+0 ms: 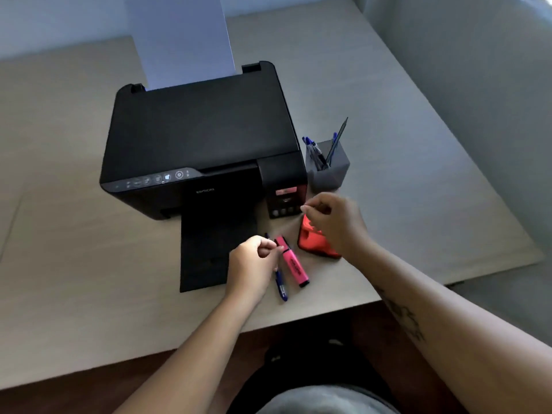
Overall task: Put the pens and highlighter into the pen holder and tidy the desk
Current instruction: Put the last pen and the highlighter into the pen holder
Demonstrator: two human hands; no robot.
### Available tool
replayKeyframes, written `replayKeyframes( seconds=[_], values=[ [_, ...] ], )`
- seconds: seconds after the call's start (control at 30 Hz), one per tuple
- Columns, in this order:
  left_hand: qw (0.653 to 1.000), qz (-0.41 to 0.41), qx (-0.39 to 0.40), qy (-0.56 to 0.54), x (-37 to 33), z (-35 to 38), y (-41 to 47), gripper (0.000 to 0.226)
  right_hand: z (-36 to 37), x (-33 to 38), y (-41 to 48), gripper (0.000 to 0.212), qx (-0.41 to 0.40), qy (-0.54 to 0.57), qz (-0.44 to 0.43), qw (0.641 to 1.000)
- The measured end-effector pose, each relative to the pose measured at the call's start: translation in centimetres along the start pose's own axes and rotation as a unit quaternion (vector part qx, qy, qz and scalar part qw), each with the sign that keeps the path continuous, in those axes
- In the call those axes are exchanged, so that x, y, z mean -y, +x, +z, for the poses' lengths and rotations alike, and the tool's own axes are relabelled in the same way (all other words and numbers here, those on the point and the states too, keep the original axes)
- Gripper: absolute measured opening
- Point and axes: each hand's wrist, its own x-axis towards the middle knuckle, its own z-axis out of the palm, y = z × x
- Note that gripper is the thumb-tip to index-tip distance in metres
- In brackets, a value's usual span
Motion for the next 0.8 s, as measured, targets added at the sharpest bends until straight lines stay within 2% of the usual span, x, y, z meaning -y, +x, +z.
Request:
replayKeyframes(
  seconds=[0.07,0.17,0.3,0.47,0.6,0.8],
  values=[
    [0.999,-0.004,0.031,0.019,1.9,0.6,-1.2,0.004,1.7,-0.7,-1.8,0.009,0.005,-0.013,0.014,1.000],
    [0.998,-0.009,0.049,0.044,4.3,1.5,-3.0,0.011,3.9,-2.0,-3.7,0.007,0.029,-0.053,0.030,0.998],
    [0.998,-0.018,0.007,0.062,6.3,2.3,-4.1,0.011,5.8,-4.2,-5.4,0.009,0.041,-0.112,0.057,0.991],
    [0.995,-0.084,-0.049,0.037,6.6,3.6,-2.7,0.015,7.0,-5.6,-5.6,0.018,0.034,-0.137,0.106,0.984],
    [0.988,-0.136,-0.073,0.020,6.7,4.5,-2.3,0.018,7.8,-5.7,-5.4,0.015,0.034,-0.149,0.142,0.978],
    [0.982,-0.182,-0.043,0.017,6.0,4.4,-2.1,0.011,8.0,-5.5,-5.1,0.010,0.084,-0.183,0.161,0.966]
  ],
)
